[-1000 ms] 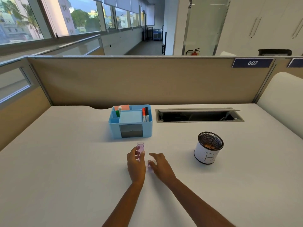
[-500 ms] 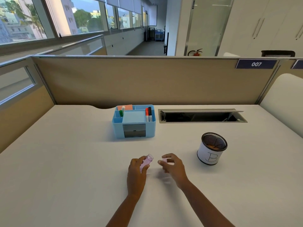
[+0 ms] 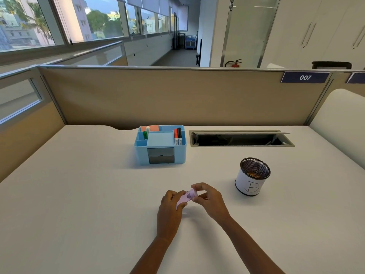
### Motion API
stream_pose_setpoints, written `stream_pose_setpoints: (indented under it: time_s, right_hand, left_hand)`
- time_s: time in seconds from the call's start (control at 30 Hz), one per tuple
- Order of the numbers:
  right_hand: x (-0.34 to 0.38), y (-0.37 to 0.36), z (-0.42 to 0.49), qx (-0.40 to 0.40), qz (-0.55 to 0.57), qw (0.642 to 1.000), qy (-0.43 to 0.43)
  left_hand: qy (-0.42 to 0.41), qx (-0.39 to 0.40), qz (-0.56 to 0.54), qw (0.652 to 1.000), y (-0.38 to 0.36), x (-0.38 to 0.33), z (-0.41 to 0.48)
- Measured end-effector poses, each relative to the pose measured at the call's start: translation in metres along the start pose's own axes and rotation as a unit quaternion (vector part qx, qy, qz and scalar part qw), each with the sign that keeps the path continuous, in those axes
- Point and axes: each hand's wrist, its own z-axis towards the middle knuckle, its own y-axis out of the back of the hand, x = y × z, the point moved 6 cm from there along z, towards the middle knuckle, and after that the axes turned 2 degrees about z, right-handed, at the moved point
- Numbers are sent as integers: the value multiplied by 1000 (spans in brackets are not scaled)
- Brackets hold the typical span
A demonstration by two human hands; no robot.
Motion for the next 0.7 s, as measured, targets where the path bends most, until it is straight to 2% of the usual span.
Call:
stream_pose_setpoints:
  time_s: [0.37, 0.7]
  right_hand:
    - [2, 2, -5, -15, 25, 999, 13]
    - [-9, 5, -5, -42, -12, 999, -30]
  left_hand:
    - [-25, -29, 5, 999, 3, -5, -5]
    - [-79, -44, 108, 990, -2, -15, -9]
